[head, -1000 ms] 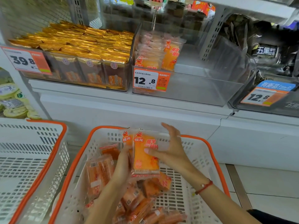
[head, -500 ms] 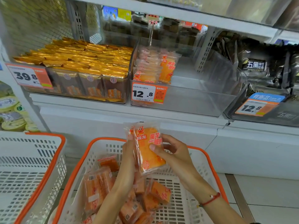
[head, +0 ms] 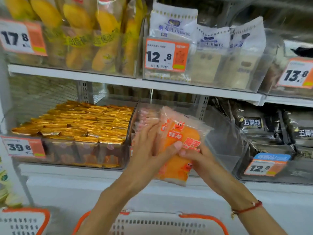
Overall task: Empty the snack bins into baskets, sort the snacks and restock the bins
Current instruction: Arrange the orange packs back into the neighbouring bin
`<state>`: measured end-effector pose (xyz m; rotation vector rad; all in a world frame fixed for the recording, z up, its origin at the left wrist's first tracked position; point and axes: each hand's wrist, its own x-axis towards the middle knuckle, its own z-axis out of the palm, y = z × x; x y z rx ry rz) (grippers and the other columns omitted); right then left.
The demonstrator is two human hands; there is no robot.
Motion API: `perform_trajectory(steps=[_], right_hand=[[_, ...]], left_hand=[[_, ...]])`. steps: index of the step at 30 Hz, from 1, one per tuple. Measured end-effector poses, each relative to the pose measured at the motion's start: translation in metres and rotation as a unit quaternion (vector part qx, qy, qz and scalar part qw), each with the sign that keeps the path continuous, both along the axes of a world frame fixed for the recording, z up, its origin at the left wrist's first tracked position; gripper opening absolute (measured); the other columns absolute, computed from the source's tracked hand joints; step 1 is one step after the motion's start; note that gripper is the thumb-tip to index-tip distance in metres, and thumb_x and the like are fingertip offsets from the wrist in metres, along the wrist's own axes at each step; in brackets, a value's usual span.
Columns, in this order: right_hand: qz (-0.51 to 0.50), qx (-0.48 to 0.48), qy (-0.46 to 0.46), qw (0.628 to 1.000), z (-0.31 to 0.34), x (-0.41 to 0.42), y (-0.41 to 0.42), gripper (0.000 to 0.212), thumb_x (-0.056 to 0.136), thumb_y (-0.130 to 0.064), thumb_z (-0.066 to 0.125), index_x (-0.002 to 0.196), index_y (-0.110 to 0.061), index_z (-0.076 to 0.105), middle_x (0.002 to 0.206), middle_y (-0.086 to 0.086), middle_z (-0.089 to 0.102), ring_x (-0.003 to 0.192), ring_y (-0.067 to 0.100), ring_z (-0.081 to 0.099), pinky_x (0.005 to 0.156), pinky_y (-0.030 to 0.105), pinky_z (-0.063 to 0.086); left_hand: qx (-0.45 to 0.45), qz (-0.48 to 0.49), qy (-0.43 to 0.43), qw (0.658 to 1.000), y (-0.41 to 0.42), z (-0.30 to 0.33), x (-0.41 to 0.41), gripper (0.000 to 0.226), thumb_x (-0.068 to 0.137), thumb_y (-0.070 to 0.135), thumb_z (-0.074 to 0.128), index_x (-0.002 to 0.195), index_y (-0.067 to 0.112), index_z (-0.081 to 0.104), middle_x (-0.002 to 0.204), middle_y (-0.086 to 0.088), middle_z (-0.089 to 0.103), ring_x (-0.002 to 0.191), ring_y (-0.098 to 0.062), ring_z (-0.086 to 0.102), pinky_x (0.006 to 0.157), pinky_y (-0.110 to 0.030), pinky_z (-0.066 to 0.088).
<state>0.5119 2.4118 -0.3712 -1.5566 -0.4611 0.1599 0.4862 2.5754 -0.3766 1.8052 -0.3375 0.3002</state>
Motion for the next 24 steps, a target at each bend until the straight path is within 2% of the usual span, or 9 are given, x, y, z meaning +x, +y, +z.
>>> perform_trajectory(steps=[3, 5, 10, 12, 14, 15, 18, 22, 24], right_hand=[[-0.050, -0.009, -0.017, 0.999, 0.012, 0.027, -0.001, 0.092, 0.031, -0.056, 0.088, 0.114, -0.025, 0.062, 0.109, 0.004, 0.072, 0.103, 0.024, 0.068, 0.090, 0.048, 0.053], [-0.068, -0.021, -0.011, 0.997, 0.012, 0.044, -0.008, 0.108, 0.021, -0.068, 0.086, 0.115, -0.020, 0.061, 0.108, 0.008, 0.072, 0.102, 0.030, 0.067, 0.093, 0.053, 0.051], [-0.089, -0.006, 0.023, 0.996, 0.018, 0.090, -0.034, 0.101, 0.017, -0.058, 0.090, 0.104, -0.012, 0.065, 0.094, 0.006, 0.075, 0.086, 0.020, 0.071, 0.079, 0.034, 0.057], [-0.097, -0.004, 0.054, 0.994, 0.018, 0.114, -0.039, 0.076, 0.042, -0.042, 0.089, 0.104, -0.007, 0.064, 0.089, 0.007, 0.074, 0.083, 0.020, 0.069, 0.083, 0.037, 0.054], [-0.107, -0.059, 0.054, 0.991, 0.017, 0.137, -0.037, 0.038, 0.073, -0.028, 0.078, 0.102, -0.009, 0.063, 0.083, 0.003, 0.074, 0.078, 0.014, 0.069, 0.077, 0.034, 0.054], [-0.111, -0.103, 0.041, 0.988, 0.015, 0.146, -0.034, 0.030, 0.080, -0.025, 0.074, 0.104, -0.011, 0.063, 0.090, 0.004, 0.074, 0.082, 0.015, 0.070, 0.077, 0.033, 0.054], [-0.108, -0.198, 0.016, 0.974, 0.000, 0.172, -0.019, 0.050, 0.073, -0.027, 0.082, 0.117, -0.015, 0.061, 0.108, 0.004, 0.072, 0.099, 0.020, 0.069, 0.089, 0.038, 0.056], [-0.082, -0.275, 0.026, 0.958, -0.019, 0.192, -0.003, 0.084, 0.055, -0.038, 0.093, 0.124, -0.014, 0.050, 0.116, 0.001, 0.062, 0.110, 0.018, 0.061, 0.081, 0.025, 0.053], [-0.090, -0.314, 0.032, 0.945, -0.021, 0.193, 0.000, 0.091, 0.060, -0.037, 0.091, 0.131, -0.017, 0.039, 0.125, -0.003, 0.050, 0.115, 0.017, 0.052, 0.086, 0.024, 0.048]], left_hand=[[0.062, 0.037, -0.047, 0.996, 0.005, 0.008, 0.029, 0.096, 0.055, 0.100, 0.030, 0.141, 0.058, 0.022, 0.143, 0.043, 0.015, 0.138, 0.010, 0.013, 0.118, -0.039, 0.023], [0.068, 0.125, -0.087, 0.986, 0.018, 0.000, 0.047, 0.093, 0.065, 0.097, 0.019, 0.145, 0.050, 0.026, 0.151, 0.030, 0.020, 0.141, 0.003, 0.015, 0.119, -0.040, 0.020], [0.204, 0.296, -0.116, 0.926, 0.047, -0.033, 0.080, 0.064, 0.094, 0.064, 0.027, 0.148, 0.031, 0.030, 0.146, 0.006, 0.043, 0.126, -0.014, 0.046, 0.103, -0.035, 0.043], [0.238, 0.316, -0.109, 0.912, 0.046, -0.039, 0.083, 0.061, 0.095, 0.059, 0.026, 0.149, 0.030, 0.030, 0.143, 0.003, 0.048, 0.115, -0.018, 0.057, 0.091, -0.038, 0.051], [0.237, 0.328, -0.117, 0.907, 0.044, -0.041, 0.084, 0.061, 0.094, 0.056, 0.027, 0.148, 0.030, 0.031, 0.142, 0.004, 0.049, 0.111, -0.019, 0.059, 0.088, -0.040, 0.052], [0.236, 0.331, -0.123, 0.905, 0.044, -0.042, 0.085, 0.061, 0.093, 0.056, 0.027, 0.148, 0.030, 0.032, 0.141, 0.004, 0.050, 0.110, -0.019, 0.060, 0.087, -0.040, 0.053], [0.233, 0.328, -0.131, 0.906, 0.045, -0.044, 0.086, 0.058, 0.094, 0.053, 0.031, 0.148, 0.030, 0.032, 0.139, 0.005, 0.053, 0.107, -0.017, 0.061, 0.085, -0.040, 0.055], [0.236, 0.332, -0.132, 0.904, 0.045, -0.045, 0.086, 0.057, 0.095, 0.051, 0.034, 0.148, 0.030, 0.031, 0.139, 0.005, 0.053, 0.109, -0.016, 0.061, 0.087, -0.040, 0.055], [0.235, 0.341, -0.131, 0.901, 0.043, -0.045, 0.086, 0.055, 0.098, 0.051, 0.036, 0.148, 0.028, 0.033, 0.137, 0.004, 0.054, 0.110, -0.017, 0.060, 0.089, -0.041, 0.053]])
